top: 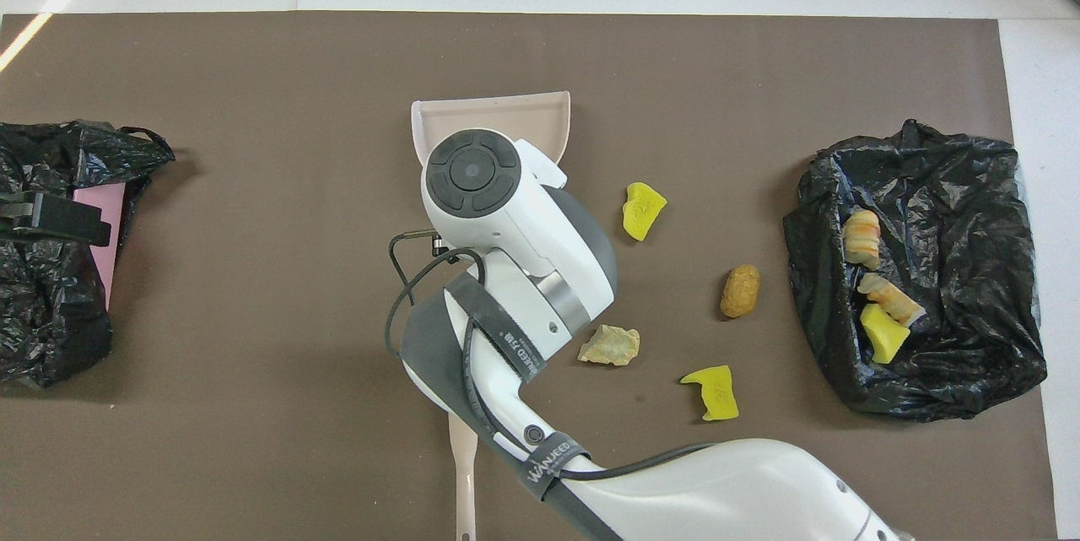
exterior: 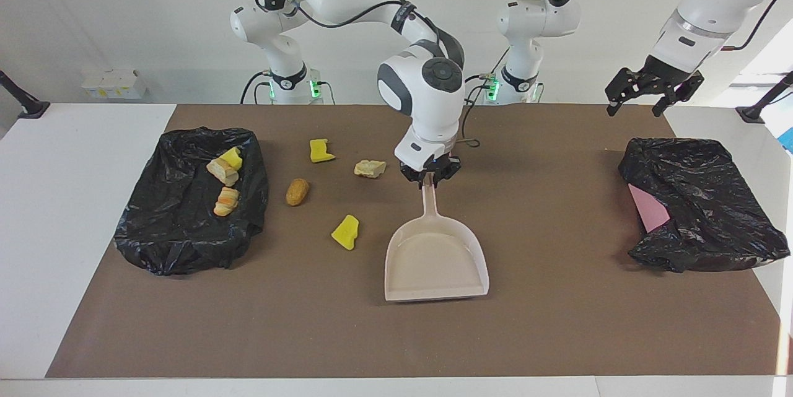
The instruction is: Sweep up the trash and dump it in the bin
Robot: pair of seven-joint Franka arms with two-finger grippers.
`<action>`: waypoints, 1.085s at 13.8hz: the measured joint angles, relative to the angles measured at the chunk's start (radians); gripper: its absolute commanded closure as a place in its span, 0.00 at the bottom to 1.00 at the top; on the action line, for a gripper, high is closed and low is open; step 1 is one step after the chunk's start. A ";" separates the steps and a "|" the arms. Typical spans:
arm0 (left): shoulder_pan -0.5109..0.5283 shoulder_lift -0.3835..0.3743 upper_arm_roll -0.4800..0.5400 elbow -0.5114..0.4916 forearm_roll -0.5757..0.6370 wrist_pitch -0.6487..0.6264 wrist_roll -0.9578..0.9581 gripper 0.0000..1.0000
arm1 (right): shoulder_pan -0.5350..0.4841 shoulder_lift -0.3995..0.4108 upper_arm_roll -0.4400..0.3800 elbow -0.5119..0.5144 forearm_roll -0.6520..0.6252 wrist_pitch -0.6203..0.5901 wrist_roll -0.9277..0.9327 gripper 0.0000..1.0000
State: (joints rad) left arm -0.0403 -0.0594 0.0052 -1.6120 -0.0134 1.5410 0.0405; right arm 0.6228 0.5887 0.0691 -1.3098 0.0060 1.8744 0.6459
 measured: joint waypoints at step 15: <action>-0.091 0.049 -0.005 -0.117 -0.009 0.195 0.055 0.00 | 0.073 -0.006 0.000 -0.027 0.092 0.029 0.124 0.00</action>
State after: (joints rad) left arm -0.1309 -0.0099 0.0003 -1.7287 -0.0226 1.7365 0.0960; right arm 0.6962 0.5825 0.0693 -1.3366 0.0980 1.9038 0.7694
